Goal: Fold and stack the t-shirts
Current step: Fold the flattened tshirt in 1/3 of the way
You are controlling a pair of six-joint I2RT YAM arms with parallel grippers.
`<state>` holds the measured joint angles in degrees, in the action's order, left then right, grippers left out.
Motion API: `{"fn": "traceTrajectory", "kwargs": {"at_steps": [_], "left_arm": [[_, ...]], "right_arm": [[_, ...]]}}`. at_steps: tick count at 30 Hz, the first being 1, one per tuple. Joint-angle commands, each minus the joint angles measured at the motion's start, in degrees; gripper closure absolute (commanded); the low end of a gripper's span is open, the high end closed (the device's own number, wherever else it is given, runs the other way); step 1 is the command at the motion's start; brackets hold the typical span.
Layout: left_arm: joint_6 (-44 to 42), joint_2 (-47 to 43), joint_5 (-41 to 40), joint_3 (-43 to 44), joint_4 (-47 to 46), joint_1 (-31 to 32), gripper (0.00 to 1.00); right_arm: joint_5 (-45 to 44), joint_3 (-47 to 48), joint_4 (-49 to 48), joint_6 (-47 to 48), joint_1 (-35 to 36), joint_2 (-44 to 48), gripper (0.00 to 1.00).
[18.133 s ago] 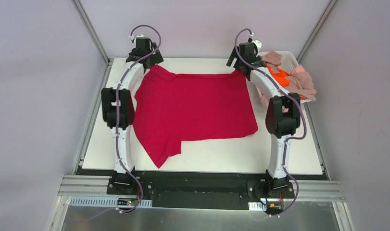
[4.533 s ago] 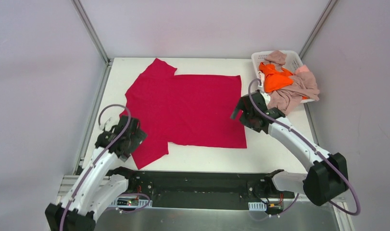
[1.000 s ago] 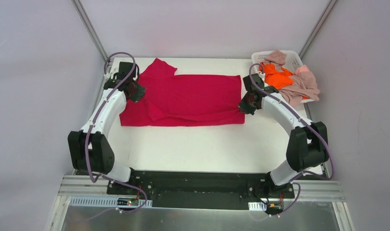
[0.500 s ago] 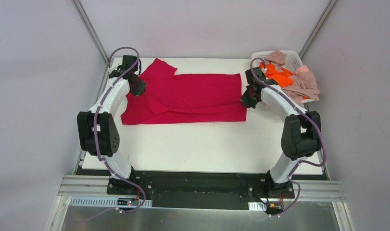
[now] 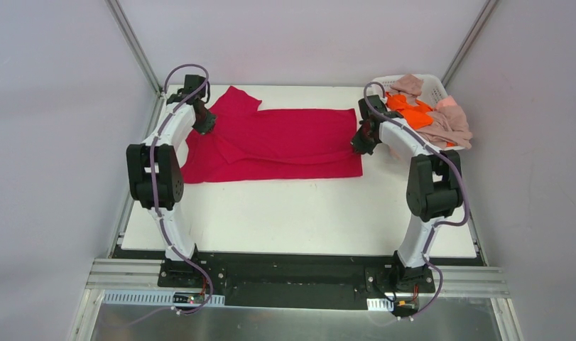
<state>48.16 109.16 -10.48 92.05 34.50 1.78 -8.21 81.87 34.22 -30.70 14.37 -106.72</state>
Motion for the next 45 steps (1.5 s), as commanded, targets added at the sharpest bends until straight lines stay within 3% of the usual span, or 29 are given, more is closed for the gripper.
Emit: {"fn": "traceTrajectory", "kwargs": {"at_steps": [1,7,8,11,13,17,22,23,27,32,45], "left_arm": [[-1.38,2.7,-0.86,3.48,0.09,-1.11,1.0],[-1.99,7.3,-1.87,7.38,0.68,-1.43,1.0],[-2.51,8.25,-1.15,8.21,0.92,-1.43,0.95],[-2.98,10.59,-0.06,10.24,1.74,-3.21,0.71],[-3.96,11.94,1.7,12.71,2.76,-3.83,0.46],[-5.84,9.65,3.28,14.48,6.07,-4.42,0.03],[-4.96,-0.5,4.35,3.65,5.9,-4.37,0.01],[-5.02,-2.23,5.17,1.32,5.85,-4.35,0.01],[-4.65,-7.05,8.83,-10.04,2.52,-4.4,0.01],[-4.52,-6.33,16.57,-16.06,-2.35,-4.35,0.01],[-4.14,-2.53,13.42,-20.46,-4.0,-5.09,0.01]], "right_arm": [[-0.62,4.46,-0.56,0.9,-0.93,-2.82,0.99],[-1.19,7.33,-0.41,0.61,-1.99,-6.6,0.95],[-0.93,7.53,-1.01,0.76,-2.13,-6.98,0.91],[-0.2,8.67,-2.37,0.96,-2.66,-7.98,0.8],[0.69,9.68,-2.36,1.48,-2.79,-7.96,0.57],[3.56,7.85,-3.58,3.16,-1.97,-4.25,0.32],[1.98,0.28,-5.37,3.67,1.87,2.01,0.03],[1.51,-1.2,-5.82,3.6,2.67,3.06,0.01],[2.67,-6.14,-8.7,2.92,6.03,5.23,0.01],[7.45,-4.5,-12.64,2.4,8.01,1.01,0.01],[5.36,8.66,-18.95,0.55,5.19,-12.26,0.01]]}}
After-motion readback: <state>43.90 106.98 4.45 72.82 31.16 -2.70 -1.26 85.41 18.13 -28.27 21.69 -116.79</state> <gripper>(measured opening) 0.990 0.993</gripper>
